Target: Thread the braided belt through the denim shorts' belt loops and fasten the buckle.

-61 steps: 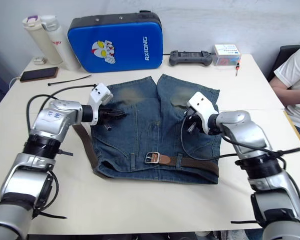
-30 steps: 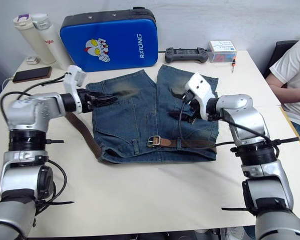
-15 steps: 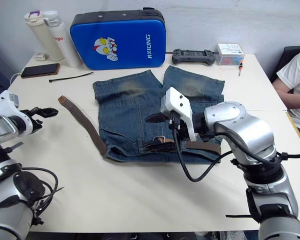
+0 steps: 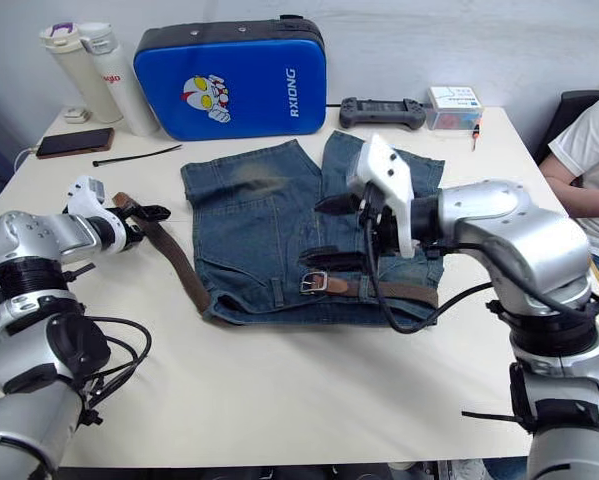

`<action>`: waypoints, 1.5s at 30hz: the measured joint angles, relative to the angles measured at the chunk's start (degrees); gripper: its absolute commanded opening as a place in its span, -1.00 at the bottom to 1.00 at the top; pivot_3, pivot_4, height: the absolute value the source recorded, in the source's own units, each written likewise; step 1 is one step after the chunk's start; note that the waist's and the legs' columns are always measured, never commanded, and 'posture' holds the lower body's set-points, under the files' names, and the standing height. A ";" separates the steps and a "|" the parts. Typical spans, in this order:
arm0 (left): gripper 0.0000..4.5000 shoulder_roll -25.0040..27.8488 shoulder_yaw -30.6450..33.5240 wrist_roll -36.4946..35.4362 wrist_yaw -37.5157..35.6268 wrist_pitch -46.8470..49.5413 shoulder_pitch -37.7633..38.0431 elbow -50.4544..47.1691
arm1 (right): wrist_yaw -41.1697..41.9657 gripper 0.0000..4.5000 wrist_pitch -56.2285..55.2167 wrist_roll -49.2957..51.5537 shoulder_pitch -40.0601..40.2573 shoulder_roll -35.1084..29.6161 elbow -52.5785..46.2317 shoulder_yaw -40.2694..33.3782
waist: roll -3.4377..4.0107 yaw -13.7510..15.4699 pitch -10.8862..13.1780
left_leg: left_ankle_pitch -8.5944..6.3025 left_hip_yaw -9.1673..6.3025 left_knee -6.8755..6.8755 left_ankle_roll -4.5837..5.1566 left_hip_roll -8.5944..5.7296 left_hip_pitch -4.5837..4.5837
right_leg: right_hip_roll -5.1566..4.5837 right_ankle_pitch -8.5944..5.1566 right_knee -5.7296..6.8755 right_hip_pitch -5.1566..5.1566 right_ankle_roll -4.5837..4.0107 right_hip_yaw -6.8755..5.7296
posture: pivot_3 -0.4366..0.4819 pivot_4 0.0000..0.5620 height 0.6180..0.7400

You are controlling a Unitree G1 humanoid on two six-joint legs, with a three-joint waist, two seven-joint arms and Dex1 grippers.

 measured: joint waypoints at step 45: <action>-0.98 -6.06 -7.90 -38.15 -16.73 12.14 14.99 -40.46 | -20.07 1.00 13.57 8.02 -6.66 16.01 15.42 -15.03 | -0.01 -0.87 0.01 | 0.05 -0.01 0.00 -0.02 0.05 0.01 | 0.02 0.00 0.15 0.05 -0.01 0.02 | -0.05 -0.47 1.00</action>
